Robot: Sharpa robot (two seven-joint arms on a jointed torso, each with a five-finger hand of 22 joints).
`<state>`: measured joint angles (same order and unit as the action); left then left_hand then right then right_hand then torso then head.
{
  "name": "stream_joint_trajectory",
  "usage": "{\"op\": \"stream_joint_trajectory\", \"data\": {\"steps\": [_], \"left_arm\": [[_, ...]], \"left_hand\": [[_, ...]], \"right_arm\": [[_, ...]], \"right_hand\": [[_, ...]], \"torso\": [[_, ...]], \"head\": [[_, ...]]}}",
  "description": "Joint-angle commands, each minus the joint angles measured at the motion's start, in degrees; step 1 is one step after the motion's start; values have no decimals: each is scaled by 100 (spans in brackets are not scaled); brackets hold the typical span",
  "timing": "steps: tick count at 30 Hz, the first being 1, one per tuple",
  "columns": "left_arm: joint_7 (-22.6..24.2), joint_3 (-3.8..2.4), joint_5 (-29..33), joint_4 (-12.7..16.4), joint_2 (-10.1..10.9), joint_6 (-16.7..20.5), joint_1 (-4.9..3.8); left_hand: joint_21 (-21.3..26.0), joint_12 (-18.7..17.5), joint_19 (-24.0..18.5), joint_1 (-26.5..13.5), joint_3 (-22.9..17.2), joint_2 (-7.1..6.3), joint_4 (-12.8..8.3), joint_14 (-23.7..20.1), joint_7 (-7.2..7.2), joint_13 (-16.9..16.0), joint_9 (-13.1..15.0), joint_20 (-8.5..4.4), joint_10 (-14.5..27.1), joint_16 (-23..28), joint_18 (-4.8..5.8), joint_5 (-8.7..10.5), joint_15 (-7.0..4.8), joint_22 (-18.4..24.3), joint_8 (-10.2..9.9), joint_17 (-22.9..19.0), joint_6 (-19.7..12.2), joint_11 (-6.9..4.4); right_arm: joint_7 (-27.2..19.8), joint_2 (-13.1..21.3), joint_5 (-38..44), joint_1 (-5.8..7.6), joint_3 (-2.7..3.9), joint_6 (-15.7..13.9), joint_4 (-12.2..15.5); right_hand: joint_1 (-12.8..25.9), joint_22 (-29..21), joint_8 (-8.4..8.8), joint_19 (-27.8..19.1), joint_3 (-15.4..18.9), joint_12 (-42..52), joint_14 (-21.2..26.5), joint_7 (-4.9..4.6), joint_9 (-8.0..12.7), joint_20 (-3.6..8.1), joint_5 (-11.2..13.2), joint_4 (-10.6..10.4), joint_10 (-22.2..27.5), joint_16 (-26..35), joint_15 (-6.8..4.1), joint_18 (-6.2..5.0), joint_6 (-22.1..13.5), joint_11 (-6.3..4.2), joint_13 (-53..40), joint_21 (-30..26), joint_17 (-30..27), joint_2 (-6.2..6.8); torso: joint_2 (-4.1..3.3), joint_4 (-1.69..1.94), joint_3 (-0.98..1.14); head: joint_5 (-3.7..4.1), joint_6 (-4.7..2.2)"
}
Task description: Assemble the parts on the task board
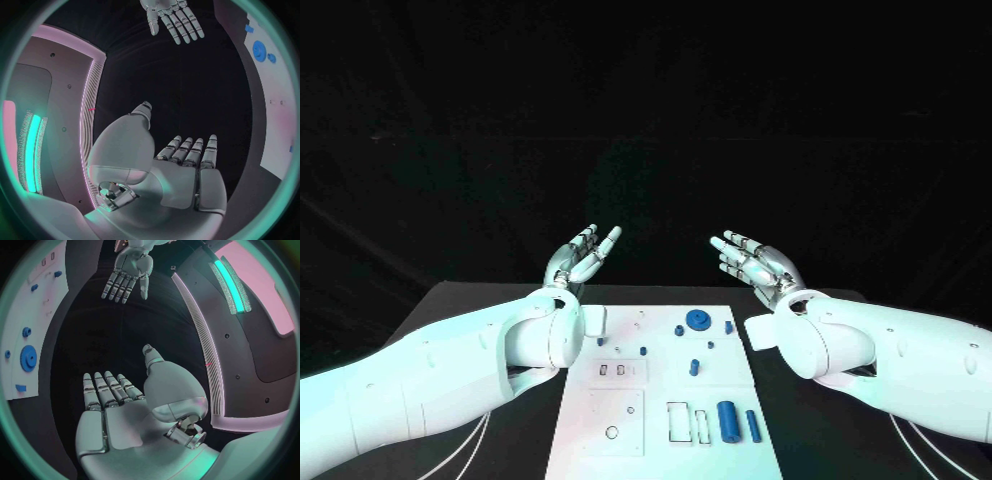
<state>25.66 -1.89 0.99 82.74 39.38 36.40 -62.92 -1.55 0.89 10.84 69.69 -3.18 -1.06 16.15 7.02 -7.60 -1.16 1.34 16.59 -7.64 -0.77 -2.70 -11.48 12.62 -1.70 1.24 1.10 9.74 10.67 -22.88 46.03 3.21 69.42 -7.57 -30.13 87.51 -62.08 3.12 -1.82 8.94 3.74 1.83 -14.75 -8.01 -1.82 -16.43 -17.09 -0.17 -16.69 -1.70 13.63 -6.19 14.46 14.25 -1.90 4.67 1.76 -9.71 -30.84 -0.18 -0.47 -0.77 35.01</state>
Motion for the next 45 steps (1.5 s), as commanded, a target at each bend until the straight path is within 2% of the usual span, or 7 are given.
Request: {"op": "stream_joint_trajectory", "data": {"steps": [1, 10, 17, 21, 32, 38, 45], "left_arm": [[-59, -4, 12, 2, -12, -291, -7], [51, -1, 22, 102, 318, -552, -7], [103, -1, 15, 205, 475, -626, -8], [60, -2, -52, 325, 602, -773, -10], [-63, -4, -255, 1086, 1139, -1037, -124], [-118, -4, -246, 1515, 1408, -1040, -213], [-144, -5, -219, 1861, 1554, -1032, -317]], "left_hand": [[-31, 44, 2, 117, -3, 37, 33, 106, -568, -16, 20, 43, -101, -54, -67, -28, 56, -13, 33, 21, 125, 75], [-508, 369, 1303, 493, 7, 116, -100, 2038, -802, -179, 192, 42, -1876, -499, -71, -19, 115, -253, 355, 216, 1651, 413], [-1288, 854, 3150, 970, 28, 95, -421, 4273, -658, -302, 357, -7, -4292, -946, -553, -18, -244, -541, 821, 355, 3803, 118], [-1485, 858, 3541, 1103, 44, 74, -543, 4882, -557, -301, 301, -13, -4713, -1026, -763, -18, -410, -582, 807, 448, 4053, -12], [-1751, 771, 3991, 1288, 24, 9, -716, 5567, -421, -308, 267, -157, -5272, -1045, -790, -21, -615, -641, 760, 673, 4466, -181], [-1767, 695, 4009, 1256, 43, -14, -705, 5537, -429, -290, 259, -170, -5258, -970, -786, -17, -597, -639, 713, 688, 4472, -166], [-1771, 646, 4008, 1247, 48, -17, -704, 5513, -436, -280, 255, -173, -5232, -923, -784, -17, -583, -635, 682, 693, 4464, -153]], "right_arm": [[359, 12, 357, 73, -48, 852, -24], [56, 157, 2171, 164, -61, 214, -201], [514, 193, 3275, 223, -55, 296, -267], [1082, 193, 4259, 292, -53, 646, -264], [2433, 70, 6799, 528, -49, 1346, -207], [2817, -74, 7896, 635, -48, 1534, -221], [3041, -241, 8720, 709, -48, 1602, -273]], "right_hand": [[-791, 182, -224, 580, -180, 203, -1428, -859, -119, -41, 58, 492, -1295, -239, 42, -22, 1133, 73, -105, 374, 117, -31], [-1334, 651, -554, 2639, -614, 471, -3814, -625, -226, -24, 187, 1150, -3619, -564, -341, -405, 3459, -244, -166, 1488, 194, 62], [-1288, 768, -474, 3425, -956, 340, -4739, -530, -192, 196, 155, 1561, -4214, -664, -598, -446, 3960, -415, -167, 1902, 213, 264], [-1138, 889, -411, 3825, -1040, 295, -5216, -439, -199, 362, 69, 1670, -4584, -683, -755, -446, 4159, -530, -187, 2204, 250, 467], [-926, 1732, -310, 5351, -1159, 290, -7228, -68, -201, 1050, -289, 1651, -5233, -2198, -1373, -443, 4374, -926, -278, 3767, 1304, 913], [-704, 4031, -342, 6142, -1273, 348, -7186, -91, -214, 1073, -231, 1618, -5046, -5293, -1367, -141, 4446, -927, -350, 5629, 3886, 1015], [-624, 5600, -360, 6594, -1381, 436, -7146, -53, -220, 1040, -195, 1565, -4859, -6805, -1347, 60, 4464, -935, -421, 6745, 5540, 1092]], "torso": [[0, 0, 0], [-91, -17, -20], [-132, -11, -18], [-180, -6, 3], [-516, -5, 0], [-704, -9, 15], [-939, -9, 28]], "head": [[0, -1], [51, 97], [76, 119], [79, 143], [149, 121], [138, 96], [142, 63]]}}
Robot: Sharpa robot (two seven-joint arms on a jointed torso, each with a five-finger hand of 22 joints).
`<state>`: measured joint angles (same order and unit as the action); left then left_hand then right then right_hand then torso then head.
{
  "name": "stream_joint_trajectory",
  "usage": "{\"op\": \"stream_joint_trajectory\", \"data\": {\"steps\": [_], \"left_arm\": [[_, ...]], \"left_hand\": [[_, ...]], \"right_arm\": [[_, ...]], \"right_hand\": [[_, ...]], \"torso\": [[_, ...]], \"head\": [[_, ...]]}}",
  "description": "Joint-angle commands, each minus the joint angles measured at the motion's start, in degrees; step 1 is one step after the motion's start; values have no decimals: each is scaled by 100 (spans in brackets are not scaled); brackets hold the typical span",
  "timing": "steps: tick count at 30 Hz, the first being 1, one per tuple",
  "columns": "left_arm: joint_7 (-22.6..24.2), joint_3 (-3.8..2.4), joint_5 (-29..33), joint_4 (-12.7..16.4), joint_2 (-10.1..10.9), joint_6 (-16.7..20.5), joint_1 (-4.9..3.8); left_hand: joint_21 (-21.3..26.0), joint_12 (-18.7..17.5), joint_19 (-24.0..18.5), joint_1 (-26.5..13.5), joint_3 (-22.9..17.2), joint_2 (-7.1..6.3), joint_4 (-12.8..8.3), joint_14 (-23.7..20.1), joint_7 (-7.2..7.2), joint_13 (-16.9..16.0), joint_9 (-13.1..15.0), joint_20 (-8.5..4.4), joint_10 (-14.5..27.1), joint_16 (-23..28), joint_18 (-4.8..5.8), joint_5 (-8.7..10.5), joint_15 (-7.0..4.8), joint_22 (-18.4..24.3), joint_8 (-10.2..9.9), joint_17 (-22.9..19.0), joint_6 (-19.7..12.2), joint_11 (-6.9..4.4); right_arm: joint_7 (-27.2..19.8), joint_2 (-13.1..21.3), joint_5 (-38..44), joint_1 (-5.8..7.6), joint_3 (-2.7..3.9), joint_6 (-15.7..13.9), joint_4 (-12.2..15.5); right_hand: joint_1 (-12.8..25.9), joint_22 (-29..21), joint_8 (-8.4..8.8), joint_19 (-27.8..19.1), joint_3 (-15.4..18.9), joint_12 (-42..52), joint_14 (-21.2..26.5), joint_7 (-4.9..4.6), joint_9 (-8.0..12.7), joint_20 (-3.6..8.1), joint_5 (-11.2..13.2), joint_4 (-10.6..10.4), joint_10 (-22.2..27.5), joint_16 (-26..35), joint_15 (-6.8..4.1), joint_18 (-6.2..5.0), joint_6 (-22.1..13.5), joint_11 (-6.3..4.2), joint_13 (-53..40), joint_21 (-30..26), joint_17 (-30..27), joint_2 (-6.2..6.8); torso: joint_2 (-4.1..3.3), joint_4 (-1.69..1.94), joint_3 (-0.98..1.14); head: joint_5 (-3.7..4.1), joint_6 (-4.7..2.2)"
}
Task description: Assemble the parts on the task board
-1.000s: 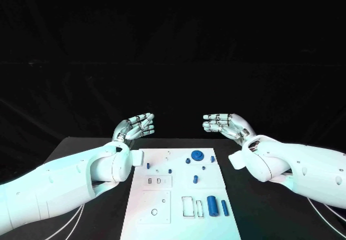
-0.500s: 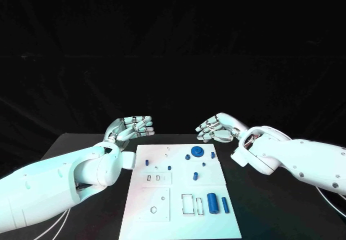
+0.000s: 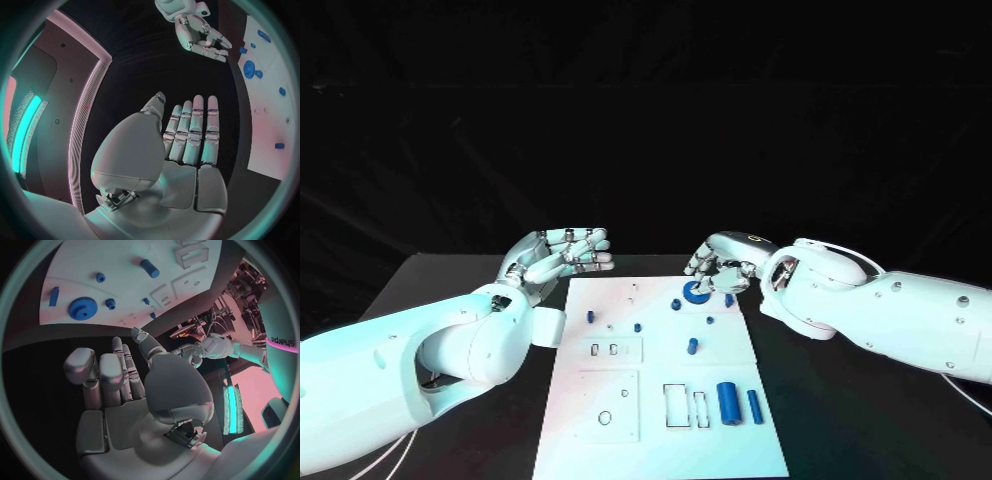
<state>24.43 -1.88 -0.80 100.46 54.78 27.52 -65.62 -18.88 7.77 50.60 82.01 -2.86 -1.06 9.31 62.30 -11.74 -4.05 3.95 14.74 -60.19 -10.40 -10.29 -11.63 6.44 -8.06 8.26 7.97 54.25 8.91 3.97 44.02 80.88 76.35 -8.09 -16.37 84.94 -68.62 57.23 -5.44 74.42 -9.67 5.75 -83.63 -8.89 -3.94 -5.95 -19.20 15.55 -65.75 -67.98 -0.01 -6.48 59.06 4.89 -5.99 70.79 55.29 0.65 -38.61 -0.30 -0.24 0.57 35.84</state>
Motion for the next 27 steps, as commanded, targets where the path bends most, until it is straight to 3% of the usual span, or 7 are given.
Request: {"op": "stream_joint_trajectory", "data": {"steps": [1, 5, 9, 12, 27], "left_arm": [[-25, -6, -38, 125, 26, -146, -71], [-45, -6, -34, 256, 78, -154, -147], [-54, -7, -17, 329, 116, -149, -187], [-59, -7, -8, 363, 140, -145, -204], [-75, -8, 27, 434, 173, -149, -236]], "left_hand": [[-38, -46, 32, 14, 17, -17, -19, -16, -22, 9, -6, 13, 26, 44, -24, -3, 35, 1, -23, 6, 12, 25], [-39, -58, 32, 10, 19, -17, -18, -20, -25, 11, -7, 13, 33, 54, -24, -2, 39, 2, -31, 7, 10, 28], [-42, -117, 28, -15, 35, -20, -12, -43, -54, 17, -11, 13, 70, 108, -23, 0, 59, 7, -76, 15, -15, 53], [-34, -154, 8, -27, 45, -19, -14, -73, -70, 17, -11, 19, 91, 157, -20, 0, 76, 17, -107, 18, -30, 70], [-17, -211, -28, -47, 60, -9, -15, -104, -99, 17, -13, 32, 130, 222, -17, -1, 100, 33, -157, 25, -62, 96]], "right_arm": [[374, -61, 1034, 21, 4, 234, -22], [443, -143, 1288, 33, 4, 293, -22], [489, -196, 1430, 34, 4, 354, -15], [512, -230, 1497, 34, 4, 392, -32], [521, -384, 1627, 20, 3, 496, -145]], "right_hand": [[27, 256, -3, 59, -54, 53, -251, 38, -10, -17, 15, -15, 55, -238, 13, 100, 13, 2, -17, 179, 255, 47], [27, 489, -16, 120, -88, 78, -245, 45, -15, -26, -29, -29, 88, -433, 21, 130, 38, 9, -31, 334, 469, 57], [25, 568, -28, 101, -170, 92, -204, 33, -18, -39, -275, -30, 137, -500, 36, 133, 77, 21, -37, 394, 498, 72], [19, 660, -30, 138, -202, 89, -205, 32, -19, -43, -318, -28, 158, -542, 37, 147, 89, 28, -34, 450, 547, 71], [18, 949, -29, 275, -291, 98, -212, 7, -19, -54, -352, -31, 182, -649, 50, 194, 110, 44, -27, 628, 664, 69]], "torso": [[-188, 6, 4], [-313, 31, 13], [-388, 54, 27], [-424, 61, 35], [-547, 119, 35]], "head": [[13, -29], [24, -34], [69, -49], [80, -40], [96, -35]]}}
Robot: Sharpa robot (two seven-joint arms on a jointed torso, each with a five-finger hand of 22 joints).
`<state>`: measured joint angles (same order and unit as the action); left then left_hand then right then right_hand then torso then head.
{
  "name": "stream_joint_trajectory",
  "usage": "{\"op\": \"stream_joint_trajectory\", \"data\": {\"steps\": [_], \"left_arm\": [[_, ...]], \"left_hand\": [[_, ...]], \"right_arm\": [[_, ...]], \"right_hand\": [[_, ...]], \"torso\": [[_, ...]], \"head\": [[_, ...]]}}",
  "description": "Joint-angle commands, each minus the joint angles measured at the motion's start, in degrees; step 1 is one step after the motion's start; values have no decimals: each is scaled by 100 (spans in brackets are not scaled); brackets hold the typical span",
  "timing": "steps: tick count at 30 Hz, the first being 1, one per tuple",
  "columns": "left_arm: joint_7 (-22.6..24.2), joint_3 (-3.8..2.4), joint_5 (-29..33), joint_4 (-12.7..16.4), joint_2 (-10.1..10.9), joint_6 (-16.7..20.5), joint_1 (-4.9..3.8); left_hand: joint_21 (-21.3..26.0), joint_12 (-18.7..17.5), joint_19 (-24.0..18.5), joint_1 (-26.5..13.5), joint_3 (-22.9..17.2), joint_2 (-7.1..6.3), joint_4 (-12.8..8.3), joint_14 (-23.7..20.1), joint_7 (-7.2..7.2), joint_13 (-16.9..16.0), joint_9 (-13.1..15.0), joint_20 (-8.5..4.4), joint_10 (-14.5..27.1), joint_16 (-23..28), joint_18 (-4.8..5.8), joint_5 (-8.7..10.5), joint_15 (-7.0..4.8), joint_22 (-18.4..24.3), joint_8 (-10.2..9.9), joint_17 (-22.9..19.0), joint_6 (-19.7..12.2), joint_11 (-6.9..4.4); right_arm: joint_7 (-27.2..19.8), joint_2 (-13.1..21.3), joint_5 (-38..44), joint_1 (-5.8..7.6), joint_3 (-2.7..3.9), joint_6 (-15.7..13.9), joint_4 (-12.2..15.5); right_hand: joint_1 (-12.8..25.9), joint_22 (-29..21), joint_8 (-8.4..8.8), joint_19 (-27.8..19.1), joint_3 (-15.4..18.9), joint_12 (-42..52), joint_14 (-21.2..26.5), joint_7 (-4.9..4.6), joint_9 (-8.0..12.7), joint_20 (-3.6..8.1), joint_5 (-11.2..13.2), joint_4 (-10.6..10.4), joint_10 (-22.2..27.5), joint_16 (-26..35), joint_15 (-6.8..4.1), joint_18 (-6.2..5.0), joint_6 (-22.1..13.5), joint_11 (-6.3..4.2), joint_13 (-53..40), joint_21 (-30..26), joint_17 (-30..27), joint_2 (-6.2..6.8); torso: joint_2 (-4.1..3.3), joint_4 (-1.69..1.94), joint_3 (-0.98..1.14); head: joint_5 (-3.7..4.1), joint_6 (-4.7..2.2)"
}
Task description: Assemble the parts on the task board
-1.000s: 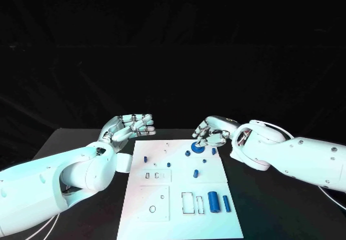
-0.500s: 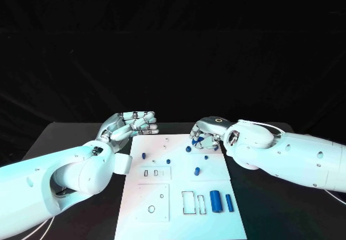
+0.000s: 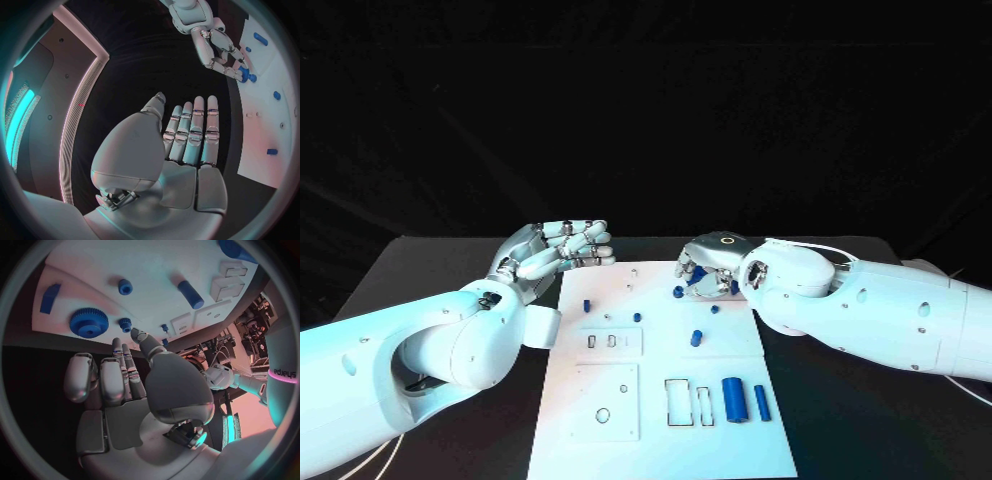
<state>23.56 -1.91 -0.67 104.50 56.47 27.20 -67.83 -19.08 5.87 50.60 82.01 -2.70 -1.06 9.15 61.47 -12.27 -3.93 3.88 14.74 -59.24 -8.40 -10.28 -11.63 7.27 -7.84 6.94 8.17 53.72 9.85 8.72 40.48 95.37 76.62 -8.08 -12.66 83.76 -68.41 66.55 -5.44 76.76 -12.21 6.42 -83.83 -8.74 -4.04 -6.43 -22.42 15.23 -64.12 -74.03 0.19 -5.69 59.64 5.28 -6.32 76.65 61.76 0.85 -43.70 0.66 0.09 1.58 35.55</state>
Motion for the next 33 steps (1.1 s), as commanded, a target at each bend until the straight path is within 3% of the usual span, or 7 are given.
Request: {"op": "stream_joint_trajectory", "data": {"steps": [1, 10, 14, 22, 33], "left_arm": [[11, -6, 16, 33, 7, -117, -16], [-1, -7, 22, 46, 24, -124, -22], [-6, -7, 32, 46, 23, -130, -25], [-19, -7, 66, 42, 19, -145, -27], [-30, -7, 72, 39, 38, -142, -29]], "left_hand": [[3, -24, -29, -47, 44, -9, 1, -21, -48, 6, -6, 33, 37, 24, -18, -1, 18, 10, -27, 6, -10, 3], [6, -34, -34, -52, 48, -6, 1, -24, -55, 6, -6, 35, 45, 34, -18, -1, 22, 13, -35, 8, -16, 8], [7, -42, -39, -58, 51, -5, 3, -25, -60, 6, -6, 37, 52, 42, -18, 0, 25, 15, -43, 10, -22, 13], [9, -50, -42, -63, 53, -2, 4, -26, -64, 6, -6, 39, 58, 49, -18, 0, 28, 17, -50, 11, -26, 17], [11, -60, -48, -65, 53, 7, 5, -31, -67, 5, -6, 42, 65, 60, -18, -2, 33, 20, -58, 13, -31, 20]], "right_arm": [[44, -41, 179, -10, 2, 130, -35], [16, -91, 186, -29, 2, 163, -93], [17, -112, 187, -33, 1, 200, -107], [53, -127, 201, -45, 0, 295, -139], [121, -104, 268, -47, 0, 338, -112]], "right_hand": [[-3, 28, -30, 46, -43, 32, -193, -11, -10, -7, -30, 1, 21, -51, 31, 117, 56, 6, 7, 49, 23, 49], [-5, 75, -39, 65, -78, 39, -196, -19, -13, -11, -31, -2, 18, -86, 34, 124, 82, 9, 8, 80, 62, 40], [-1, 114, -46, 81, -108, 49, -196, -22, -16, -14, -29, -10, 8, -107, 35, 129, 103, 10, 9, 105, 80, 27], [6, 238, -79, 132, -190, 85, -190, -1, -29, -13, -23, -31, -48, -152, 25, 147, 188, -8, 6, 182, 113, 8], [-27, 481, -148, 239, -374, 163, -187, 64, -78, 22, -31, -46, -198, -231, -22, 184, 354, -69, -11, 326, 182, -11]], "torso": [[-45, 26, 5], [-94, 61, -6], [-122, 76, 3], [-165, 129, -6], [-201, 137, -2]], "head": [[-7, -6], [1, -25], [-17, -39], [2, 4], [11, 8]]}}
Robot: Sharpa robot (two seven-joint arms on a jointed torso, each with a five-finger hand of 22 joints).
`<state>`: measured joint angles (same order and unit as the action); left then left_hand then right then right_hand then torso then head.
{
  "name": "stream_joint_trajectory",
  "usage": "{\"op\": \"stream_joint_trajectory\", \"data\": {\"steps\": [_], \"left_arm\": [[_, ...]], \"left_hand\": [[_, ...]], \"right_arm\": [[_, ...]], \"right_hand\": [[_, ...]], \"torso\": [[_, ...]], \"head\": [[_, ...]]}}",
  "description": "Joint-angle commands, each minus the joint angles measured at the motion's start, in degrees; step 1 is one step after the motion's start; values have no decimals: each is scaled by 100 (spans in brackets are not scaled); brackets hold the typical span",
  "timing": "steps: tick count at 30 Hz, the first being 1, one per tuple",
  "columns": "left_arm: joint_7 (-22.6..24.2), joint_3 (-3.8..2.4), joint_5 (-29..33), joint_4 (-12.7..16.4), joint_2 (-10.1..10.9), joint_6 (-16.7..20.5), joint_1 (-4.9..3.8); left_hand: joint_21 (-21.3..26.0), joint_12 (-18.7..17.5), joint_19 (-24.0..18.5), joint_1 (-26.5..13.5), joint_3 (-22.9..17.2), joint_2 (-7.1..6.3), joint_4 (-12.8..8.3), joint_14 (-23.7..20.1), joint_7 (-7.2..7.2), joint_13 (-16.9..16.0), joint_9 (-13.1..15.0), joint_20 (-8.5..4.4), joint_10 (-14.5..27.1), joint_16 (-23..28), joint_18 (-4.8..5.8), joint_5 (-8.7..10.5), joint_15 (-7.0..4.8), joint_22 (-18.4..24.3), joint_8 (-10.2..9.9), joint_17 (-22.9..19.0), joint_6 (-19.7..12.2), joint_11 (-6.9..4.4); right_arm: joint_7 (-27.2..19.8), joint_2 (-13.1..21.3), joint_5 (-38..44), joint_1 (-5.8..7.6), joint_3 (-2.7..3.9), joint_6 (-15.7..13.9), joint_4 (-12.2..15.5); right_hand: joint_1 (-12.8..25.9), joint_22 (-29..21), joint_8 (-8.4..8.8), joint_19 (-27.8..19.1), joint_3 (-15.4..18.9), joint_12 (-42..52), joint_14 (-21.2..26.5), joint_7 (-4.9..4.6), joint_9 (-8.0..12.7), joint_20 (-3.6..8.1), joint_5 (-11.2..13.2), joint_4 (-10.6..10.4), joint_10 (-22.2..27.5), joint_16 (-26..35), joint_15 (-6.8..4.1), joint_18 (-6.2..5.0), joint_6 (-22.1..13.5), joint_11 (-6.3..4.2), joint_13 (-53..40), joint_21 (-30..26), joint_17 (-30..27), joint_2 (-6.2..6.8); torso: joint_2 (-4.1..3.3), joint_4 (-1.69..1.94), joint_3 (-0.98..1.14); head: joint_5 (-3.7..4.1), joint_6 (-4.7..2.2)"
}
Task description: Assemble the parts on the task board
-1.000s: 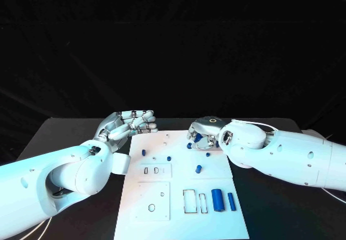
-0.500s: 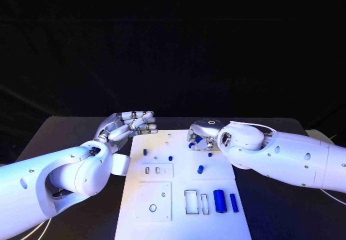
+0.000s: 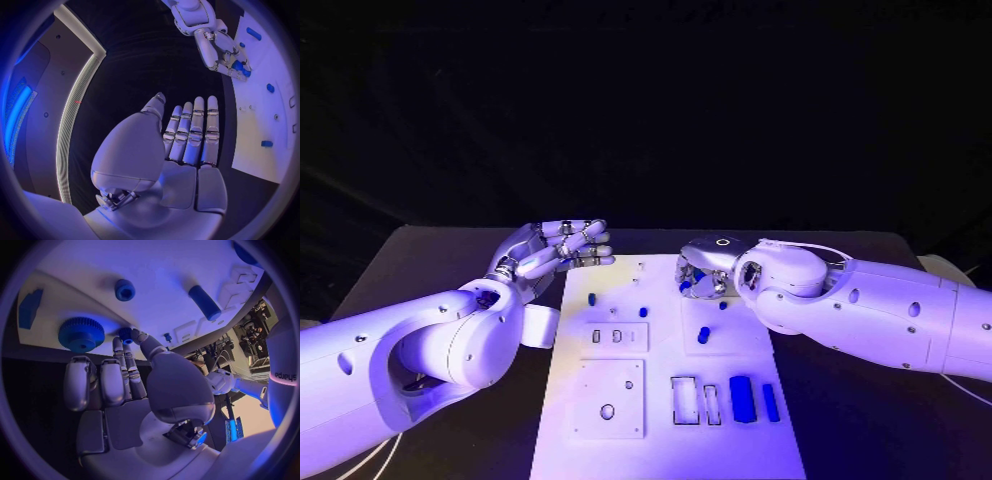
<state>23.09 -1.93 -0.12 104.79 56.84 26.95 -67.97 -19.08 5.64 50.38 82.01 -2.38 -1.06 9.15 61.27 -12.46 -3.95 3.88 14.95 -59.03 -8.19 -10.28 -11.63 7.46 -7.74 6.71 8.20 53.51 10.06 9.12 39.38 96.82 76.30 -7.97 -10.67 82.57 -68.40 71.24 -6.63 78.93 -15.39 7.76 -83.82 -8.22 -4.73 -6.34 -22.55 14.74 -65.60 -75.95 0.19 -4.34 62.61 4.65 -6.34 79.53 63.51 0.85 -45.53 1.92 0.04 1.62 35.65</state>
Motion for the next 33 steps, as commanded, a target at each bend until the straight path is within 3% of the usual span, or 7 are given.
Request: {"op": "stream_joint_trajectory", "data": {"steps": [1, 12, 23, 33], "left_arm": [[16, -5, 17, 10, 2, -117, -15], [-1, -5, 18, -8, 7, -122, -16], [8, -5, 12, -35, -3, -99, -16], [11, -5, 8, -47, -13, -101, -16]], "left_hand": [[11, -37, -27, -65, 20, 8, 4, -12, -48, 7, -6, 21, 45, 40, -18, -2, 13, 11, -36, 10, -11, 0], [14, -46, -34, -61, 15, 20, 2, -17, -49, 6, -5, 24, 51, 51, -18, -4, 17, 13, -43, 12, -14, 2], [21, -84, -52, -30, -1, 47, -24, -23, -55, 7, -7, 32, 86, 88, -20, -5, 25, 23, -79, 21, -44, 13], [22, -91, -55, -27, -2, 51, -28, -26, -56, 7, -6, 34, 92, 95, -20, -5, 27, 24, -84, 22, -48, 14]], "right_arm": [[83, 6, 127, -15, -11, 137, 9], [157, 39, 250, -15, -9, -188, 87], [318, 50, 349, 2, 13, -791, 254], [386, -219, 382, 17, 28, -1133, 128]], "right_hand": [[-36, 19, -33, 23, -74, 33, -187, 15, -14, 15, 0, 5, -59, -43, -26, 50, 66, -10, -11, 42, 11, -16], [-362, 337, -135, 166, -570, 166, -200, 56, -111, 87, 201, 144, -332, -147, -97, 104, 278, -89, -85, 226, 132, -120], [-444, 561, -119, 268, -806, 171, -208, 33, -156, 94, 219, 153, -332, -207, -89, 146, 261, -73, -130, 355, 199, -24], [-444, 632, -113, 306, -850, 173, -214, 24, -166, 89, 213, 142, -335, -233, -83, 160, 256, -70, -140, 395, 236, -1]], "torso": [[-24, 13, 3], [-55, 28, 3], [-66, 55, -7], [-96, 70, 0]], "head": [[8, -3], [31, -38], [70, -110], [46, -155]]}}
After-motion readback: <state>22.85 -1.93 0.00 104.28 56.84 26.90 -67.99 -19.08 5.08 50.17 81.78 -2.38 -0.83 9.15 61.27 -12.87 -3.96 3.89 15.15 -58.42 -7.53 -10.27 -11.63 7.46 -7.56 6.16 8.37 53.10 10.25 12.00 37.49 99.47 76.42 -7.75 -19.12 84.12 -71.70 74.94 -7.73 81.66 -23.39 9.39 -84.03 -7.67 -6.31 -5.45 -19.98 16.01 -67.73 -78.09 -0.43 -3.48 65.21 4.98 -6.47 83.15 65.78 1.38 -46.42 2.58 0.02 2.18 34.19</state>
